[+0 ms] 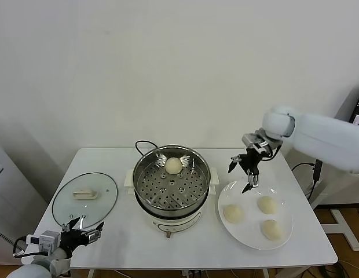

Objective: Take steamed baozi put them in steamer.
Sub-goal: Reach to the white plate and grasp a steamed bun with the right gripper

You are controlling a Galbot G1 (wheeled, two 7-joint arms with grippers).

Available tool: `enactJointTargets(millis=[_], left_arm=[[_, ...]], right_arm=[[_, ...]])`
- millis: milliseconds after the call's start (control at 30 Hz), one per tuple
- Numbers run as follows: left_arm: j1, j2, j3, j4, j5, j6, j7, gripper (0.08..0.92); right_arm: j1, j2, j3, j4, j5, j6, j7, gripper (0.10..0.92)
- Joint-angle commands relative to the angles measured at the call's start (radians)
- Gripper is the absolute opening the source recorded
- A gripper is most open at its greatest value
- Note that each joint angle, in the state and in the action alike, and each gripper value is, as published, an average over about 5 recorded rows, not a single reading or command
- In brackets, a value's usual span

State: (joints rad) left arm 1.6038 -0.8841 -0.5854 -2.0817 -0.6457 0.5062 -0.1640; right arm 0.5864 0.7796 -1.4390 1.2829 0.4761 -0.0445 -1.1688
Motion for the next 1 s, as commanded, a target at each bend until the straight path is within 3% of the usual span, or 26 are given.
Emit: enactJointTargets(millis=[33, 1000], left_arm=[[0.002, -0.002, -0.002, -0.002, 0.001, 0.001, 0.000, 0.823], [0.012, -0.007, -0.002, -0.002, 0.003, -0.001, 0.000, 0.823]], right_arm=[[-0.149, -0.029, 0.041, 0.011, 0.003, -0.112, 0.063, 0.823], [-0.422, 0.008, 0.217, -0.070, -0.166, -0.127, 0.153, 0.809]])
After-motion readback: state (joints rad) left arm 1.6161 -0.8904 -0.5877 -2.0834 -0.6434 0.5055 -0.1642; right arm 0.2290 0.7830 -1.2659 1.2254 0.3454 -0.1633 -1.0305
